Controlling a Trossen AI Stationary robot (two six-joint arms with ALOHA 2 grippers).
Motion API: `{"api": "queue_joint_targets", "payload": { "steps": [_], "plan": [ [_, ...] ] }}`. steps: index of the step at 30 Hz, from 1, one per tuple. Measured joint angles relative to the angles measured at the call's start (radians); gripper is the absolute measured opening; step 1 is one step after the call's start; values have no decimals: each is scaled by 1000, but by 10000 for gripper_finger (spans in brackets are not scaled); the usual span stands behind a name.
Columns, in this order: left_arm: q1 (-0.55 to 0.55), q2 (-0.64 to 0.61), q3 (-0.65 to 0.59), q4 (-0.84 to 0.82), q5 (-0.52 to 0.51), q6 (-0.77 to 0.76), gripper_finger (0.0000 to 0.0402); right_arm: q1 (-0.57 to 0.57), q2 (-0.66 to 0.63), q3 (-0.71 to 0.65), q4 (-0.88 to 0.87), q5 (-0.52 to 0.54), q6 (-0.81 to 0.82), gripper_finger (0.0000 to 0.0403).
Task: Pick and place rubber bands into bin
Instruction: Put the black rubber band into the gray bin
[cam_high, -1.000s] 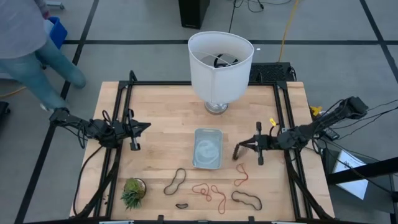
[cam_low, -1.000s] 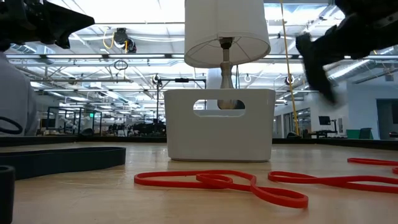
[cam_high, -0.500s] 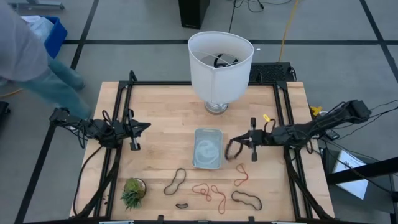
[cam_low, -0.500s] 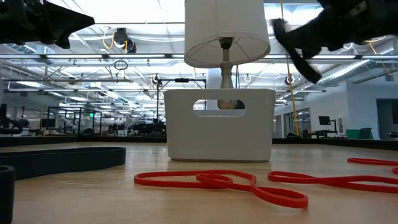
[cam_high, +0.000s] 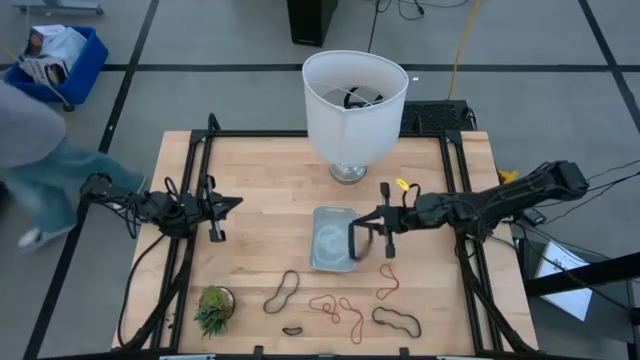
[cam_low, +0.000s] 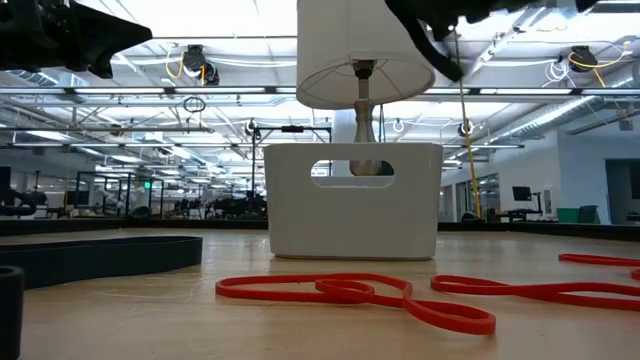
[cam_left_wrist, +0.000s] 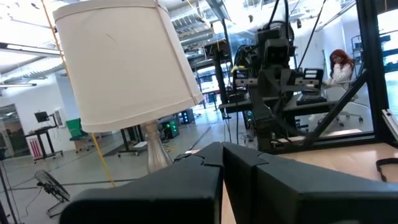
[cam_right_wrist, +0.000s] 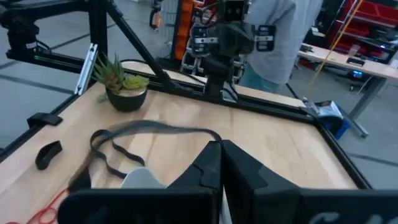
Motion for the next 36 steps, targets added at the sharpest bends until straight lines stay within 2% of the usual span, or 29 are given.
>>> {"api": "queue_joint_targets", "payload": {
  "steps": [7, 15, 21, 36],
  "plan": [
    [0, 0, 0, 0, -6, -1, 8, -42, 96, 111, -11, -68, -30, 0],
    [0, 0, 0, 1, -7, 0, 8, -99, 220, 140, -14, -160, -23, 0],
    [0, 0, 0, 0, -25, 0, 8, -114, 335, 140, 62, -162, -6, 0],
    [0, 0, 0, 0, -26, -4, 8, -114, 513, 140, 39, -162, 24, 0]
  ]
}}
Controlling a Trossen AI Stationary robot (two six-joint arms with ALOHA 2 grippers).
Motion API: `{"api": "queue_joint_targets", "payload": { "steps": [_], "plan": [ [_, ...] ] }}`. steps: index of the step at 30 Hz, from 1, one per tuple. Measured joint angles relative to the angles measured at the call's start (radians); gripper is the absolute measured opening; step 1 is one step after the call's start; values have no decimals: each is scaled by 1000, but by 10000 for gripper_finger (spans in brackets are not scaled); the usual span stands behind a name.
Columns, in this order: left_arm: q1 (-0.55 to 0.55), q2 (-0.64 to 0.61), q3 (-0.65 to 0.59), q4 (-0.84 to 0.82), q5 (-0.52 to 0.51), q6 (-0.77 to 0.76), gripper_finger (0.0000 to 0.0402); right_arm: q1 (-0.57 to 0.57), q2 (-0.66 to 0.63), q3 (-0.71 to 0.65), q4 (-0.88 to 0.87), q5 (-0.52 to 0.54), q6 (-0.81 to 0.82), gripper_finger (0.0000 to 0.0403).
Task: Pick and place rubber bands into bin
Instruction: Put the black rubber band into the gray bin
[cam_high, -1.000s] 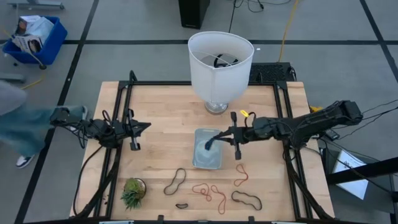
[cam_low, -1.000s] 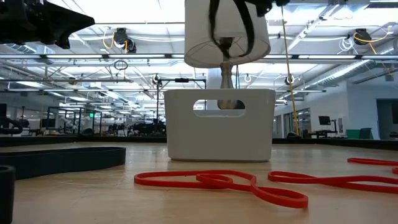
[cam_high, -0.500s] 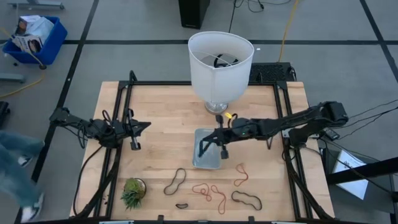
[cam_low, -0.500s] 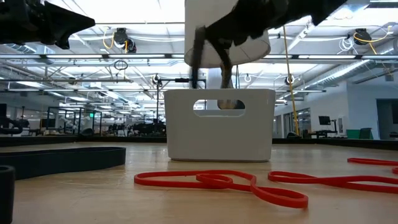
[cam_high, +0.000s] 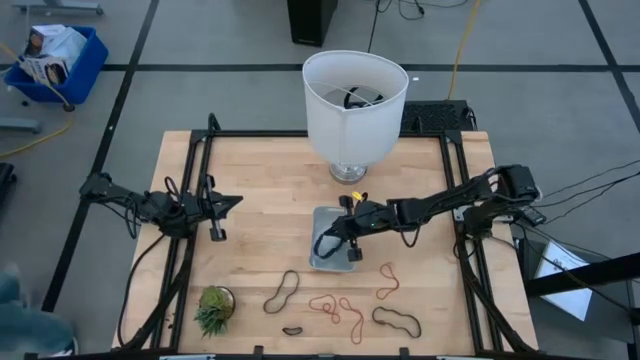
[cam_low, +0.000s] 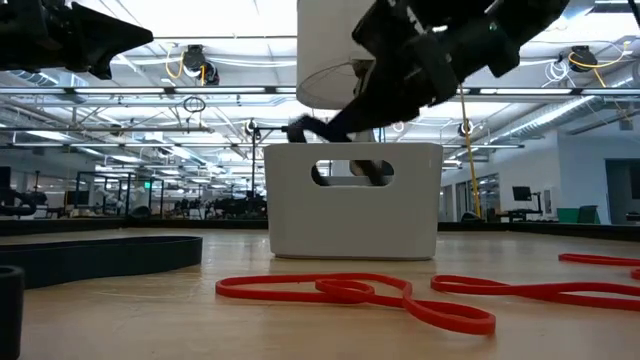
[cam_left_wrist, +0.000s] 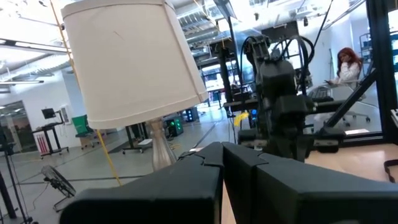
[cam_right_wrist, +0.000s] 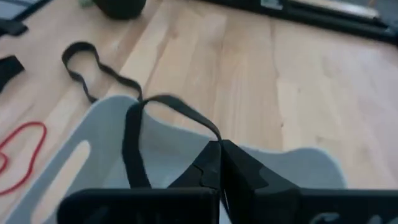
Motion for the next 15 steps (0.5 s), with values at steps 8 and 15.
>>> {"api": "queue_joint_targets", "payload": {
  "steps": [8, 15],
  "plan": [
    [0, 0, 0, 0, 0, 0, 8, -2, 45, 0, -7, 2, 13, 0],
    [0, 0, 0, -1, 0, -11, 8, 3, 38, 0, -10, 2, 26, 31]
  ]
}}
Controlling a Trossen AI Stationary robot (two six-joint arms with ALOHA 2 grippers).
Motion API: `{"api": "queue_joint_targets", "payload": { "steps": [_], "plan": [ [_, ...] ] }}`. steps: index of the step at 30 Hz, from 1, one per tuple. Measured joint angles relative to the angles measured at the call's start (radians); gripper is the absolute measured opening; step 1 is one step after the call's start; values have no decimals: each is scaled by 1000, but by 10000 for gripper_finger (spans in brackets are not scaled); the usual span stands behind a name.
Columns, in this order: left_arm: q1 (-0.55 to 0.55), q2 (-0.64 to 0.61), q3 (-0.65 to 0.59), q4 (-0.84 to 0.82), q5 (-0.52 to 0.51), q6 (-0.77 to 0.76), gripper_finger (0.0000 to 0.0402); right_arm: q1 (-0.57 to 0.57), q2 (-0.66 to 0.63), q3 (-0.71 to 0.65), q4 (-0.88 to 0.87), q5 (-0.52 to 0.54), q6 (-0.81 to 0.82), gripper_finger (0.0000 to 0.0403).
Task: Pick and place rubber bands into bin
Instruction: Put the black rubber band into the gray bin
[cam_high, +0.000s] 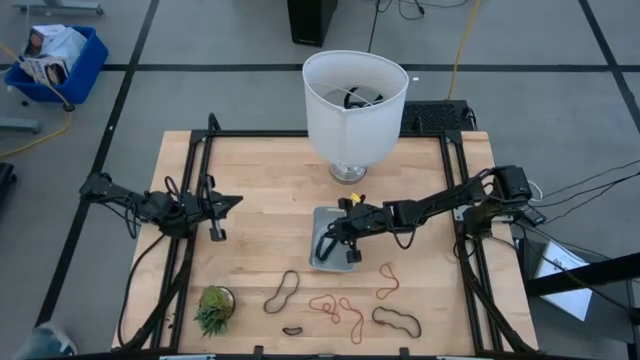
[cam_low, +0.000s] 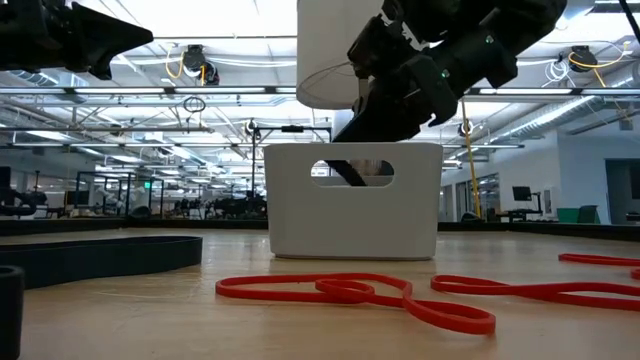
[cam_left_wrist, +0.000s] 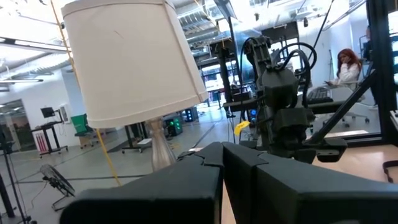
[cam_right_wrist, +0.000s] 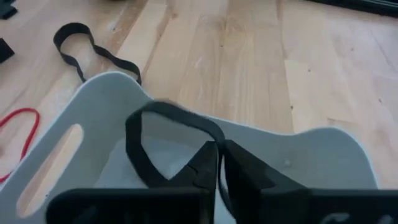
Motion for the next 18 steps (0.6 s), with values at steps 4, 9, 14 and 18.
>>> {"api": "queue_joint_targets", "payload": {
  "steps": [4, 9, 14, 18],
  "plan": [
    [0, 0, 0, 0, 0, -5, 8, 0, 1, 0, -7, 3, 1, 76],
    [0, 0, 0, 0, 0, -9, 8, 0, -25, -1, -26, 37, 2, 133],
    [0, 0, 0, -2, -4, -9, 8, 1, -112, -1, -100, 77, 2, 170],
    [0, 0, 0, -4, -6, -9, 8, 19, -237, -1, -163, 78, 9, 168]
  ]
}}
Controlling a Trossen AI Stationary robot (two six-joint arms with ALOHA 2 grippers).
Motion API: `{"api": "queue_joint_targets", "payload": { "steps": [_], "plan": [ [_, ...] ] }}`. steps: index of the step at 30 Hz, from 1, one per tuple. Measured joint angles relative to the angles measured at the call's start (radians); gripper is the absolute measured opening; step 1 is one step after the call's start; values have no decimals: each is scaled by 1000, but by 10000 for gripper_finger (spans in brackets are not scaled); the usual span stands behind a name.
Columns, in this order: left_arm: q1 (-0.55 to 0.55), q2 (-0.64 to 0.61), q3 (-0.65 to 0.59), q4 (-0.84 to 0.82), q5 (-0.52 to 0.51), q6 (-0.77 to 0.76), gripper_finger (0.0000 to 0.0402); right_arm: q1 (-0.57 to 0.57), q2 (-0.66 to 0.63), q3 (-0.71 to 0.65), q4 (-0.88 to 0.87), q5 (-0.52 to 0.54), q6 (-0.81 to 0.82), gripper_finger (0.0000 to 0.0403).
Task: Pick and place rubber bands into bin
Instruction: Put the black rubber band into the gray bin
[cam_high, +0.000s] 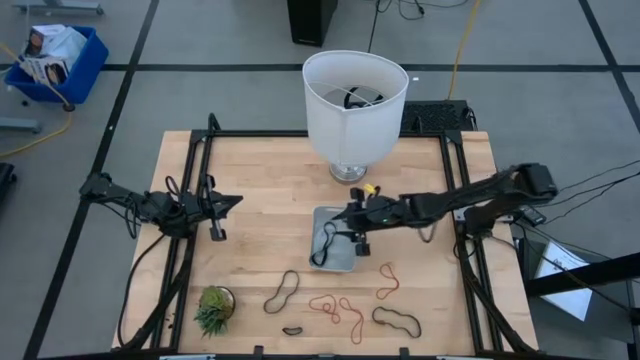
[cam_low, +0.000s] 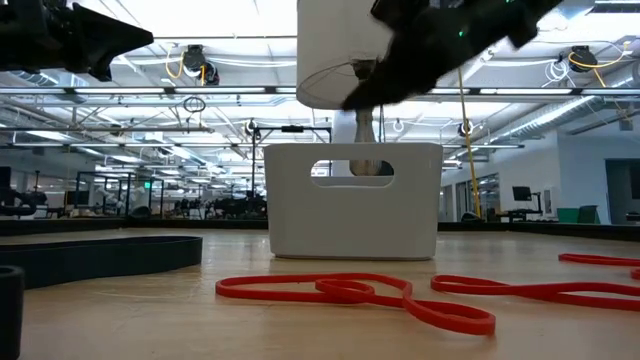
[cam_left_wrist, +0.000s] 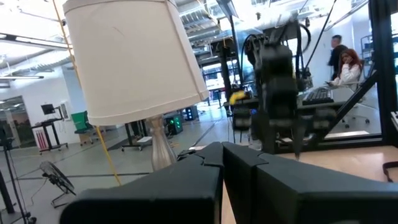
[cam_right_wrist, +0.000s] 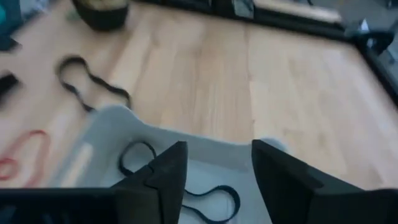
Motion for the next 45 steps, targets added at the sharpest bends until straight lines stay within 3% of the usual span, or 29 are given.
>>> {"api": "queue_joint_targets", "payload": {
  "steps": [4, 12, 15, 19, 28, 32, 37, 45],
  "plan": [
    [0, 0, 0, -9, 0, 0, 8, 42, -168, 0, -109, -2, -20, 127],
    [0, 0, 0, -14, -17, 5, 8, 120, -506, -39, -295, -2, -81, 8],
    [0, 0, 0, -13, -17, 8, 8, 127, -626, -124, -308, 1, -65, 13],
    [0, 0, 0, -13, -17, 8, 8, 126, -760, -293, -186, 31, -35, 3],
    [0, 0, 0, -12, -18, 26, 8, 123, -978, -554, -51, 27, -59, 1],
    [0, 0, 0, -12, -18, 41, 8, 72, -1110, -625, -38, 108, -11, 1],
    [0, 0, 0, -12, -18, 51, 8, 5, -1213, -664, -40, -81, 21, 1],
    [0, 0, 0, -11, -18, 53, 8, -30, -1297, -758, 44, -210, 118, 0]
  ]
}}
